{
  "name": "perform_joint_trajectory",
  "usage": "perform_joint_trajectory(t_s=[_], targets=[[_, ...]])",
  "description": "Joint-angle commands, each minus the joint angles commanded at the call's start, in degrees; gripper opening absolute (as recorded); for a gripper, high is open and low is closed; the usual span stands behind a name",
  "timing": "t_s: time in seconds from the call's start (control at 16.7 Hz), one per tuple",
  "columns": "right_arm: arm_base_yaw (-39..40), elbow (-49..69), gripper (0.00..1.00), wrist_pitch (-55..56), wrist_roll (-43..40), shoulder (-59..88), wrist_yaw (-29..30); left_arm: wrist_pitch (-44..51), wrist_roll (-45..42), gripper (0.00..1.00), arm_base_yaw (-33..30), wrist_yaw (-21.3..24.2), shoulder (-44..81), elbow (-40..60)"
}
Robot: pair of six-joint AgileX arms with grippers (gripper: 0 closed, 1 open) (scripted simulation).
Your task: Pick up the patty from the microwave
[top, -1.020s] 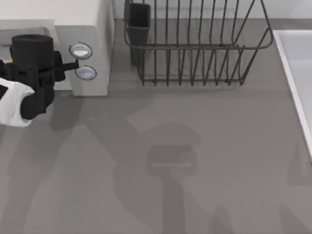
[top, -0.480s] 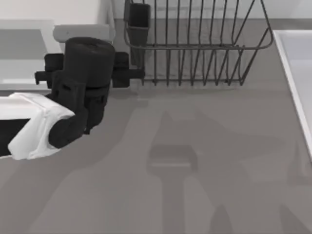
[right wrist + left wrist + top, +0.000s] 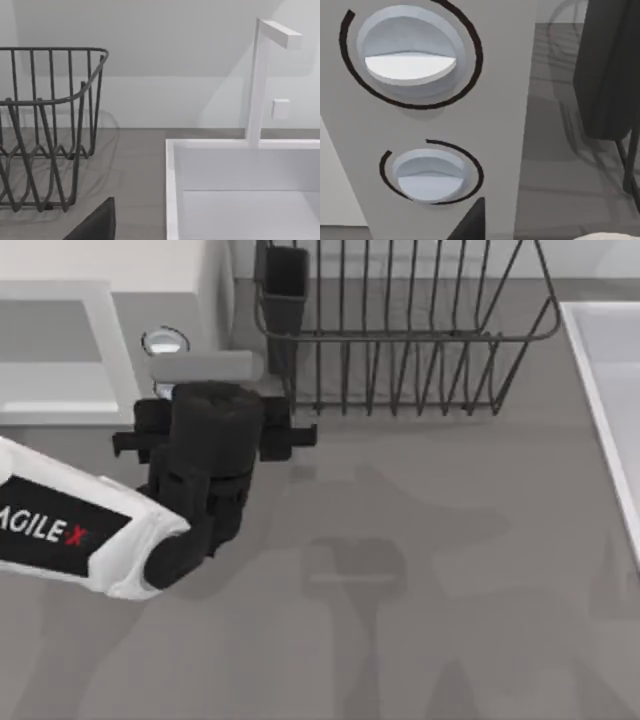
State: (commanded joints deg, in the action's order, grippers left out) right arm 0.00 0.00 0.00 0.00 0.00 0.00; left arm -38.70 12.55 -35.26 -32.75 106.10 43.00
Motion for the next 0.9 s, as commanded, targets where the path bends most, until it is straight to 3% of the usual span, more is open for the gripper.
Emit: perform_joint_trajectory(t_s=[0.3, 0.66, 0.9], targets=[[0.0, 0.0, 1.0, 0.0, 0.0, 0.0, 0.0, -16.35, 0.0, 0.0, -1.02, 0.64, 10.77, -4.05], [0.0, 0.0, 1.0, 0.0, 0.0, 0.0, 0.0, -19.12, -0.03, 0.0, -1.16, 0.88, 13.04, -5.12], [0.0, 0.0, 1.0, 0.0, 0.0, 0.0, 0.0, -19.12, -0.03, 0.3, -1.16, 0.88, 13.04, -5.12]])
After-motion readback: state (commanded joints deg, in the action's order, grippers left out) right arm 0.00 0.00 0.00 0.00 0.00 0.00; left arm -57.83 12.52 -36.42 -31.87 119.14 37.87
